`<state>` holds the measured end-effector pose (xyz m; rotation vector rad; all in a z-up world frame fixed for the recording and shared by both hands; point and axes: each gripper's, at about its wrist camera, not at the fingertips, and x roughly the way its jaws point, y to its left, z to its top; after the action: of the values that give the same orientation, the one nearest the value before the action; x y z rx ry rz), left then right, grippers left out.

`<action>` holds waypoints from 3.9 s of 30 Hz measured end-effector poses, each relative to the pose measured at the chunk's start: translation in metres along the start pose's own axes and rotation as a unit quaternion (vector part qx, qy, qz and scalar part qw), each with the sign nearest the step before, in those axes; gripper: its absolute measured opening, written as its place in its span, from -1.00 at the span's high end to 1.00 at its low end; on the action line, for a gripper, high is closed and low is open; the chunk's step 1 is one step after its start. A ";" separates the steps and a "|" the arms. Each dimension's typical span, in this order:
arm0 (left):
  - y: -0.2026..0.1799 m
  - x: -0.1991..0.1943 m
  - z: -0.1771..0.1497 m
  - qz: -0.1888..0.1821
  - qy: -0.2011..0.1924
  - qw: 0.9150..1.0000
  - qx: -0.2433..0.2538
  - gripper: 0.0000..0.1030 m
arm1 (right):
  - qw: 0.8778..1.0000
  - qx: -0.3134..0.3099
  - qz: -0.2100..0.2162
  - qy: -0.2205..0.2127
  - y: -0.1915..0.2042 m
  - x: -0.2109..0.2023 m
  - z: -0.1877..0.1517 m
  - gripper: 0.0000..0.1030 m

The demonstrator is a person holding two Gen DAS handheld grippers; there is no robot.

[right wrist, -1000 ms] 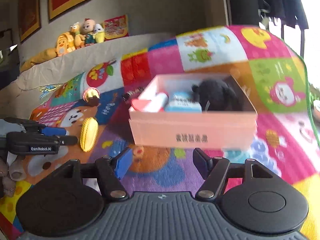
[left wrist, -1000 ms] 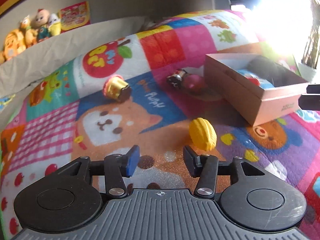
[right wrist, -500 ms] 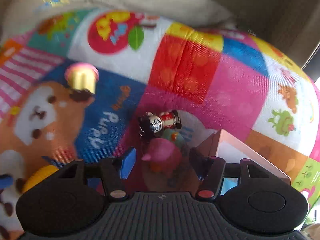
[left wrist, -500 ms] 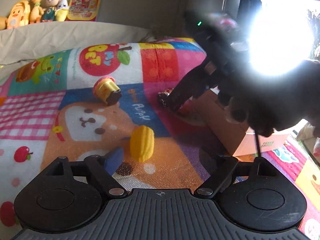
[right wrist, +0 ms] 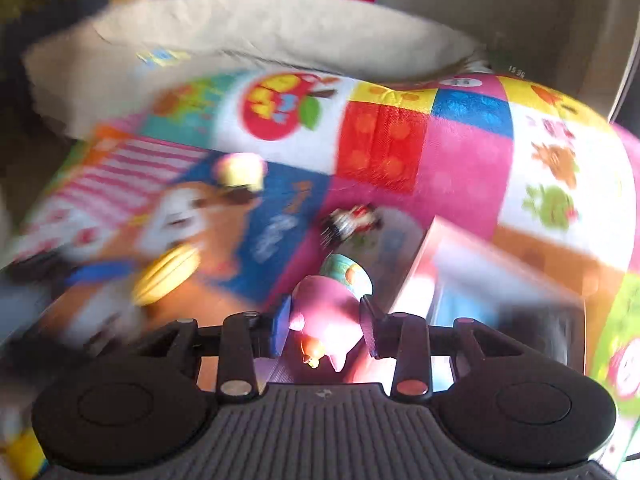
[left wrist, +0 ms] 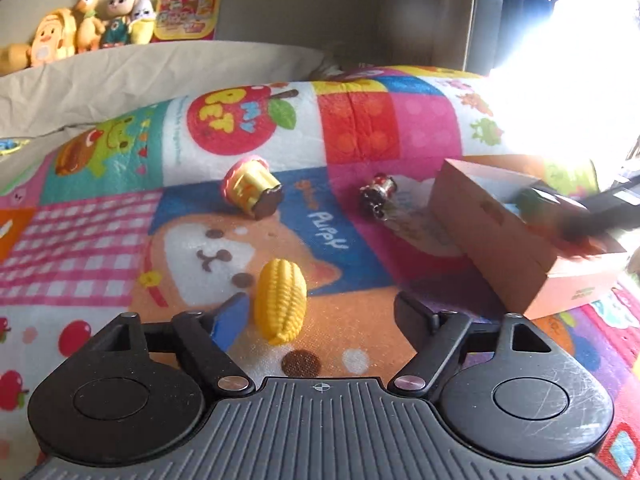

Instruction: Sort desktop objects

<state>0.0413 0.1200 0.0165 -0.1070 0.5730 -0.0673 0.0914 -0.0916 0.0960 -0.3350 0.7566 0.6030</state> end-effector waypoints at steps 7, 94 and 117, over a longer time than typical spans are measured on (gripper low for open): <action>-0.004 0.021 0.006 0.026 0.026 0.999 0.020 -0.37 | 0.999 0.041 0.003 0.007 -0.018 -0.057 -0.096 0.29; -0.144 -0.039 -0.049 -0.127 0.075 0.983 0.105 -0.88 | 0.970 0.193 -0.140 -0.047 -0.042 -0.054 -0.214 -1.00; -0.129 -0.055 -0.051 -0.119 0.043 0.986 0.107 -0.40 | 0.985 0.107 -0.109 -0.081 -0.013 -0.052 -0.170 -0.76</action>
<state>-0.0372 -0.0070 0.0190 0.0378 0.6329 -0.3670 -0.0219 -0.2048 0.0180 -0.1643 0.6114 0.3344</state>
